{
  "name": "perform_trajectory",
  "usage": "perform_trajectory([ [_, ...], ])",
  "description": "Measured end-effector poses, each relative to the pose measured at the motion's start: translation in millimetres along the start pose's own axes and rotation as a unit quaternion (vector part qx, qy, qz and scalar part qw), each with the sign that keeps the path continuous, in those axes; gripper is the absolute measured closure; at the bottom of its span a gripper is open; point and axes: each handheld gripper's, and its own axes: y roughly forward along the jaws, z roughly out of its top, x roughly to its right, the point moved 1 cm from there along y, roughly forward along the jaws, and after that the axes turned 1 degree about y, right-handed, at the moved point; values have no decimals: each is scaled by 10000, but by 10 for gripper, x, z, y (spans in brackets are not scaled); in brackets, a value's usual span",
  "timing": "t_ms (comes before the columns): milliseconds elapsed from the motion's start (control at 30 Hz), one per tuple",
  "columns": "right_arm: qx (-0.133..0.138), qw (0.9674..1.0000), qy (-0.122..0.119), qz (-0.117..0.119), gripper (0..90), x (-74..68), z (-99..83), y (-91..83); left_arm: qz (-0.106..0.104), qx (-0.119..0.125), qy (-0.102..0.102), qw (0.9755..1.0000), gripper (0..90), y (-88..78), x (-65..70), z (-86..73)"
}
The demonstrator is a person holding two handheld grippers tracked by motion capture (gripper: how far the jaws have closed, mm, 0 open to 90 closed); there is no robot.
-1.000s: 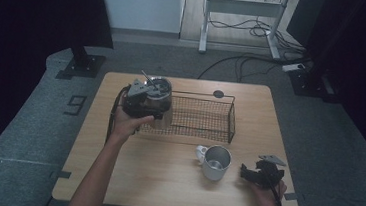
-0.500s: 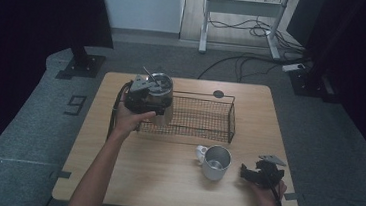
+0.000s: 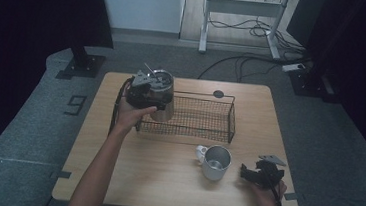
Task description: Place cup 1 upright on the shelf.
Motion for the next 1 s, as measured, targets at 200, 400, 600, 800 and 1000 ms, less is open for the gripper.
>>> perform_trajectory([
  [200, 0, 10000, 0, 0, 4, -1, 0, 0, -20, 29, 6, 10000, 42, 35, -35, 11],
  [400, -6, 10000, 1, 2, 4, -1, 0, -1, 23, -58, 18, 10000, 42, 111, -60, 4],
  [600, -6, 10000, 1, 1, 4, -1, -1, -1, 21, -80, 6, 10000, 42, 170, -83, -14],
  [800, -7, 10000, 1, 0, 4, -1, -1, -1, 102, -147, -26, 9998, 42, 239, -138, -21],
  [1000, -6, 10000, 1, 1, 4, -1, -1, -1, 92, -161, -55, 9998, 42, 316, -169, -40],
])
